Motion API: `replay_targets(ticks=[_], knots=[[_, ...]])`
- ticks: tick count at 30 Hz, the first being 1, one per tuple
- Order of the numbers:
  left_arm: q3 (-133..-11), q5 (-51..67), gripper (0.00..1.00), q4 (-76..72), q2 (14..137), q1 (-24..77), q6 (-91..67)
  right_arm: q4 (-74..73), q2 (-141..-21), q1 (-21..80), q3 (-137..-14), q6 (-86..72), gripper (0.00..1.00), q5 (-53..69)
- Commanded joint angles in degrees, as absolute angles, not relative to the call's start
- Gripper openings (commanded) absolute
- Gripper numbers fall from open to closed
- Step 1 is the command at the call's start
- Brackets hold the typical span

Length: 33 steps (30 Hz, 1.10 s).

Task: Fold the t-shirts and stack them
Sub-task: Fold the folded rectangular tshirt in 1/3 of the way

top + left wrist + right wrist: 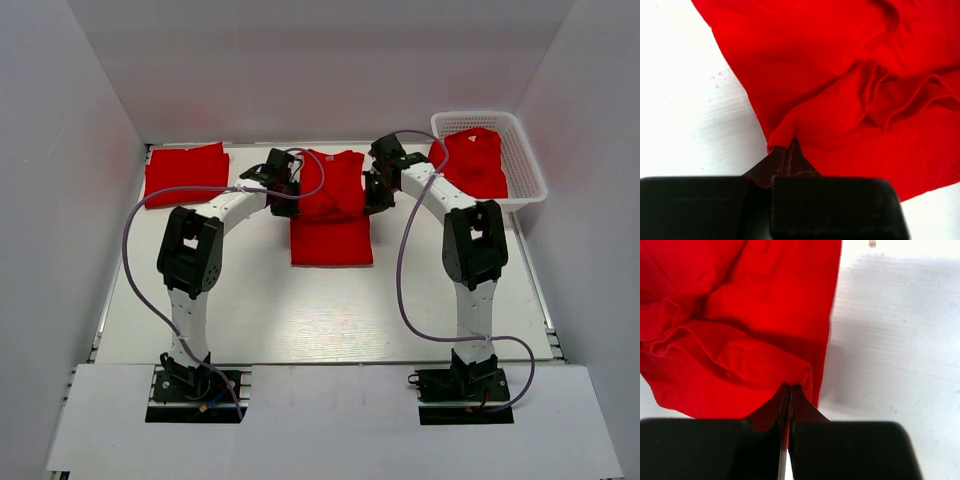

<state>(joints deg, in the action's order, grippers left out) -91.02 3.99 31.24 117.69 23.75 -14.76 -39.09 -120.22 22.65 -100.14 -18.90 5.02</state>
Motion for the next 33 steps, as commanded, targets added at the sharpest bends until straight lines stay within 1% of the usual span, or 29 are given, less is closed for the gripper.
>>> replay_targets(ticks=[1, 2, 3, 4, 5, 6, 7, 8, 9, 10, 12, 15, 16, 18, 21, 23, 24, 25, 28, 33], knots=[[-93.78, 4.92, 0.00, 29.36, 117.69, 23.47, -13.18, -39.46, -122.94, 21.80, -104.23, -16.97, 0.00, 7.38], [-93.78, 4.92, 0.00, 29.36, 117.69, 23.47, -13.18, -39.64, -123.48, 21.80, -105.37, -16.44, 0.00, 7.56], [-93.78, 4.31, 0.06, 29.88, 118.29, 23.47, -13.18, -39.81, -124.01, 21.80, -106.25, -16.09, 0.00, 8.34], [-94.56, 3.78, 0.24, 30.67, 118.30, 23.47, -13.71, -39.64, -124.54, 21.62, -106.69, -15.65, 0.00, 8.52], [-95.35, 2.91, 0.40, 30.67, 118.30, 23.47, -13.71, -39.64, -125.06, 21.62, -107.83, -15.56, 0.00, 8.61], [-95.36, 2.38, 0.50, 31.63, 118.30, 23.47, -14.23, -39.73, -125.42, 21.71, -108.19, -15.30, 0.00, 8.96], [-96.32, 1.76, 0.54, 32.16, 118.30, 22.94, -14.93, -39.73, -125.51, 21.53, -108.54, -14.94, 0.09, 8.88], [-96.85, 1.24, 0.70, 32.17, 118.30, 22.94, -14.94, -39.81, -125.42, 21.45, -108.72, -15.03, 0.37, 9.49], [-97.64, 0.19, 0.85, 33.04, 118.30, 22.94, -14.94, -39.55, -125.42, 21.27, -109.59, -14.42, 0.60, 9.49], [-98.26, -0.52, 0.99, 33.57, 117.78, 22.42, -14.94, -39.99, -125.33, 21.36, -109.86, -14.33, 0.90, 9.49], [-100.36, -3.32, 0.99, 36.29, 117.77, 22.41, -15.72, -40.52, -123.84, 21.27, -111.00, -14.33, 0.90, 9.49], [-100.99, -4.13, 0.99, 39.46, 115.67, 21.88, -15.73, -39.91, -120.16, 21.36, -108.38, -14.24, 0.90, 8.00], [-99.51, -4.13, 0.99, 39.46, 114.71, 21.88, -15.73, -38.68, -116.93, 21.36, -106.02, -14.24, 0.90, 7.91], [-96.69, -4.13, 0.99, 38.94, 110.58, 21.88, -15.73, -37.01, -114.79, 21.53, -100.58, -14.50, 0.90, 7.91], [-91.16, -4.66, 0.99, 37.45, 104.71, 21.88, -16.96, -35.60, -108.21, 21.71, -93.00, -13.98, 0.90, 8.52], [-87.29, -5.27, 0.99, 37.44, 102.05, 21.88, -17.58, -32.97, -105.92, 22.32, -90.54, -12.57, 0.90, 11.41], [-84.49, -4.66, 0.99, 37.44, 99.87, 21.88, -18.27, -30.44, -105.30, 22.76, -87.40, -11.79, 0.90, 12.38], [-82.98, -4.66, 0.99, 37.44, 98.80, 21.88, -18.80, -29.80, -105.21, 23.20, -86.84, -11.34, 0.90, 15.09], [-76.83, -3.87, 0.99, 37.44, 94.85, 21.88, -19.86, -27.43, -106.08, 25.57, -85.87, -10.90, 0.90, 17.65], [-69.19, -2.90, 0.99, 37.97, 90.36, 21.88, -20.92, -25.05, -111.52, 29.00, -90.86, -11.77, 0.90, 19.68]])
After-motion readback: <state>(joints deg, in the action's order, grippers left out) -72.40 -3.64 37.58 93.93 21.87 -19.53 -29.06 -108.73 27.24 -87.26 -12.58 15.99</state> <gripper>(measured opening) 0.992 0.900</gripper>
